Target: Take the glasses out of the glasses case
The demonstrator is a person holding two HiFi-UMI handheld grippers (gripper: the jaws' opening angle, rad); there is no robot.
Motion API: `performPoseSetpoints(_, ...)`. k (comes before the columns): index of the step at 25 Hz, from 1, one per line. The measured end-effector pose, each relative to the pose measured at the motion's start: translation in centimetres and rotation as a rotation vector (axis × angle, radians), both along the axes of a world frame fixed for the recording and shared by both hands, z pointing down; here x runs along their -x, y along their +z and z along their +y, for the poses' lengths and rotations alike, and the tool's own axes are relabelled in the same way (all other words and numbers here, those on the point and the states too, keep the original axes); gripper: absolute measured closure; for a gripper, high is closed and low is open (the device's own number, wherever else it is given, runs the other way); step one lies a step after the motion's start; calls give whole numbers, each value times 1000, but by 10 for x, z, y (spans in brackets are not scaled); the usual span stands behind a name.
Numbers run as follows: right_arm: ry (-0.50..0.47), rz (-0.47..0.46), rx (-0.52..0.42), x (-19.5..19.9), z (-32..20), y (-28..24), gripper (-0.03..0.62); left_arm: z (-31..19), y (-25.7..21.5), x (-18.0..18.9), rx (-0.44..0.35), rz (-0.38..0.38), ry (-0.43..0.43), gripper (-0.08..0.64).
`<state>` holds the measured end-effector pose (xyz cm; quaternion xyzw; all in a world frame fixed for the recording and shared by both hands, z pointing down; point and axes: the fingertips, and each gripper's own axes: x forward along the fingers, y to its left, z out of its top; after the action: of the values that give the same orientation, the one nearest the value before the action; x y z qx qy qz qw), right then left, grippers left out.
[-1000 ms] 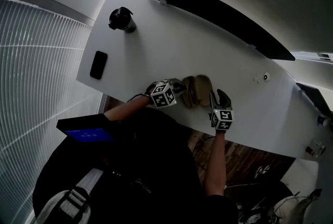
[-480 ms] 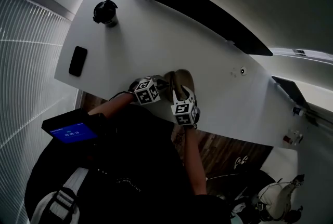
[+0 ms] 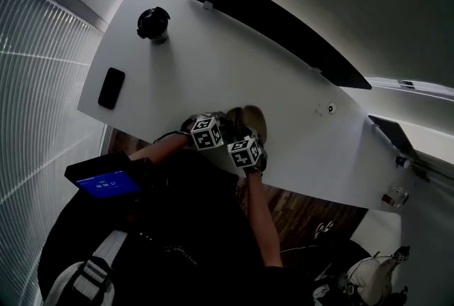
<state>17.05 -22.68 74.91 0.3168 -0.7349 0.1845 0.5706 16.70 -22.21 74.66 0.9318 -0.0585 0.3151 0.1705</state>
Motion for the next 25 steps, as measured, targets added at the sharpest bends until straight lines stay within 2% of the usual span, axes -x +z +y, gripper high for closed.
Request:
performPoseSetpoints(6,28,22,26,-7,2,8,451,3,-1,-6,6,-6,22,535)
performPoseSetpoints(12,32,-10,38,-3,4,9,453,7,2,-3,15,-16,29,535)
performPoseSetpoints(16,25,10,15,1,2,11,453,7,5,-1,4,-23,36,540)
performPoseSetpoints(25,83,-36,-14,1,3,13,477,8,9,0,-8,-33,42,543)
